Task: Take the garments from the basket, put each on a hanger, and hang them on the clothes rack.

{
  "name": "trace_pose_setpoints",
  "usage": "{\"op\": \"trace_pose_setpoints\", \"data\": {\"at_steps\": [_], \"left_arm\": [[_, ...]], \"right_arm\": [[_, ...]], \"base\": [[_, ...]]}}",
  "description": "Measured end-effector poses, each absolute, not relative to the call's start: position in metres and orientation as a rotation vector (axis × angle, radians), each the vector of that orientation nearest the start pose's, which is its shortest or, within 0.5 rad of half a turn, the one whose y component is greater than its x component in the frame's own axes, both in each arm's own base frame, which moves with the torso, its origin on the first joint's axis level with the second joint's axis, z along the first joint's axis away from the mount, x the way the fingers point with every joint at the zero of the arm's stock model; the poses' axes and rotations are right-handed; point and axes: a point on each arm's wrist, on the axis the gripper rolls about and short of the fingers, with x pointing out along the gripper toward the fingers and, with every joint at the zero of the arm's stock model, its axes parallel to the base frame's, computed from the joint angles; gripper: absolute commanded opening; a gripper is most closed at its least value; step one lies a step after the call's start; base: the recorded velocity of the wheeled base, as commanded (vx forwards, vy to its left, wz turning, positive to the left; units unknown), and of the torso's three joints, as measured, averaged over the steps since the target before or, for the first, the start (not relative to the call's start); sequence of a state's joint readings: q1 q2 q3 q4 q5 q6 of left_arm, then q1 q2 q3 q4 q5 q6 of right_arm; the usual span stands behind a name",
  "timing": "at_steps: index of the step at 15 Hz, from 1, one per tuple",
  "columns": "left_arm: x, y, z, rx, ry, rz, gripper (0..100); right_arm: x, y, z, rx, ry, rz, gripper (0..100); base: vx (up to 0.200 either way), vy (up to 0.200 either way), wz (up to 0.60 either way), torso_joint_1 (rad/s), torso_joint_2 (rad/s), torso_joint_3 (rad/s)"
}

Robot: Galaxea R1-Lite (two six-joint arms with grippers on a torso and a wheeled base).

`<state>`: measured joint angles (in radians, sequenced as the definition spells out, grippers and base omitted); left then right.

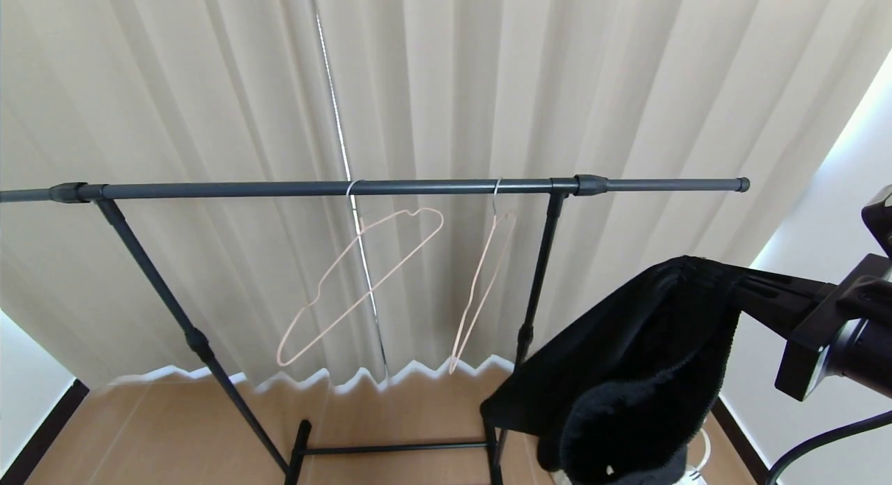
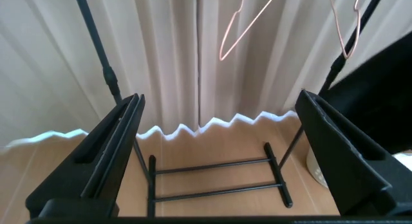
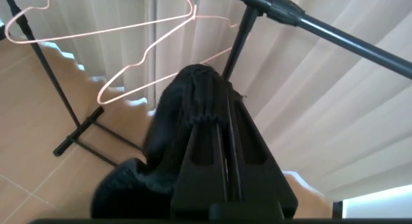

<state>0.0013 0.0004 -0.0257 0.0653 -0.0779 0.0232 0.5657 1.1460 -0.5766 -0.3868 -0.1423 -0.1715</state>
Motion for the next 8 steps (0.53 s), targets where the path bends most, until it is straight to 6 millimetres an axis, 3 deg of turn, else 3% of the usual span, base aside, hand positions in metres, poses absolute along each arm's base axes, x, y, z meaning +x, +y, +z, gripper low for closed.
{"op": "trace_pose_setpoints", "data": {"at_steps": [4, 8], "left_arm": [[-0.0249, -0.0018, 0.0759, 0.022, 0.039, -0.078, 100], [-0.0249, -0.0018, 0.076, 0.02, 0.038, -0.077, 100]], "right_arm": [[0.1408, 0.0856, 0.2241, -0.233, 0.137, 0.436, 0], [0.1405, 0.0854, 0.2243, -0.232, 0.136, 0.436, 0]], "base": [[-0.2, 0.0, 0.0, 0.0, 0.0, 0.002], [0.0, 0.2, 0.0, -0.004, 0.0, 0.001]]}}
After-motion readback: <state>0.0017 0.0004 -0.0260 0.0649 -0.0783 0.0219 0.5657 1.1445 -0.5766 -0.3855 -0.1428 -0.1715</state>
